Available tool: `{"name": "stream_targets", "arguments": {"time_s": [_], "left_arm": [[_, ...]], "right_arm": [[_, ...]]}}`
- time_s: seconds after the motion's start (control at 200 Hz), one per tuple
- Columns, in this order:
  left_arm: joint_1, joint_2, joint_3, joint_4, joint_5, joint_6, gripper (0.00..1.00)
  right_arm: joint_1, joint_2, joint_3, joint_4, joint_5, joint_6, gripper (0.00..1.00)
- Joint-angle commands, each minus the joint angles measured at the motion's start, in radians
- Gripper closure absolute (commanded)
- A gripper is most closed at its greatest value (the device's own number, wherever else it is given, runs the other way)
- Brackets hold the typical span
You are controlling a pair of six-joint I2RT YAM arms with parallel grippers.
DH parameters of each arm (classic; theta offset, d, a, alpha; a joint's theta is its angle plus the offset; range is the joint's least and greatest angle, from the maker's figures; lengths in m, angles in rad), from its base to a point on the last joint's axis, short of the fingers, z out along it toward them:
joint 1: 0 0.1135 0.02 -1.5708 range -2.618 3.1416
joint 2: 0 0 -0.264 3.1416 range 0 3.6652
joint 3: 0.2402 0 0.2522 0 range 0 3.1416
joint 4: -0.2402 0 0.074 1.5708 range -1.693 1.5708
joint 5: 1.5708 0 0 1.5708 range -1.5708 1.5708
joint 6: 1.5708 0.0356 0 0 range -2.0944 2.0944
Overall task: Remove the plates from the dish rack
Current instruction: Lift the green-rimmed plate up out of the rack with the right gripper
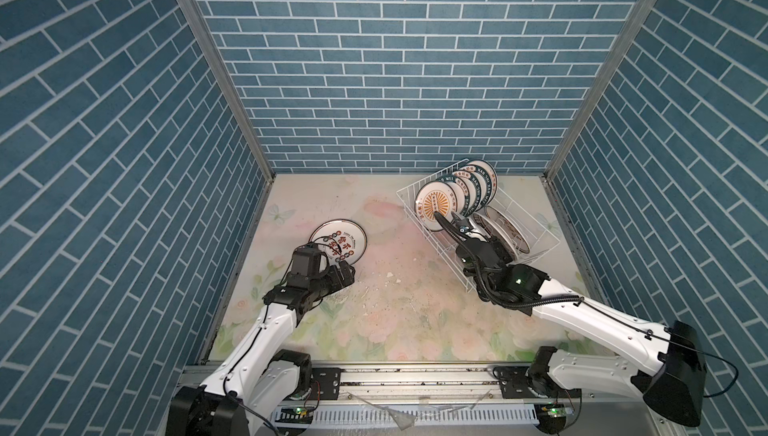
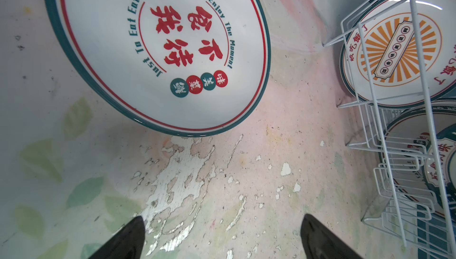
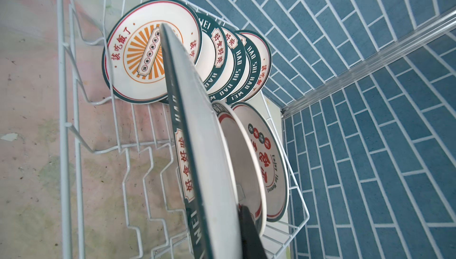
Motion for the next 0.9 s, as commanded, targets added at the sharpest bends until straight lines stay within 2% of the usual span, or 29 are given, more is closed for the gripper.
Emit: {"name": "stream_targets", "arguments": {"time_s": [0.0, 0.215, 0.28, 0.4, 0.52, 0.58, 0.78, 0.895], "left_arm": [[-0.003, -0.003, 0.022, 0.015, -0.030, -0.005, 0.01], [-0.003, 0.001, -0.002, 0.083, 0.017, 0.038, 0.01], [-0.003, 0.003, 0.010, 0.063, -0.003, 0.046, 0.01], [-0.003, -0.016, 0.026, 0.028, -0.011, 0.061, 0.01], [-0.003, -0.047, 0.015, 0.057, 0.059, 0.083, 0.01], [-0.003, -0.067, 0.010, 0.066, 0.074, 0.077, 0.01], [-0.003, -0.113, 0.001, 0.101, 0.126, 0.082, 0.01], [-0.003, -0.126, -0.011, 0.124, 0.138, 0.069, 0.01]], "right_arm": [[0.017, -0.077, -0.026, 0.097, -0.049, -0.002, 1.00], [0.020, -0.219, -0.041, 0.175, -0.180, -0.055, 1.00], [0.022, -0.259, -0.044, 0.202, -0.209, -0.067, 1.00], [0.027, -0.311, -0.064, 0.284, -0.217, -0.084, 1.00], [0.028, -0.345, -0.122, 0.407, -0.229, -0.043, 1.00], [0.027, -0.357, -0.146, 0.449, -0.228, 0.026, 1.00], [0.027, -0.369, -0.199, 0.487, -0.294, 0.418, 1.00], [0.027, -0.325, -0.204, 0.511, -0.355, 0.552, 1.00]]}}
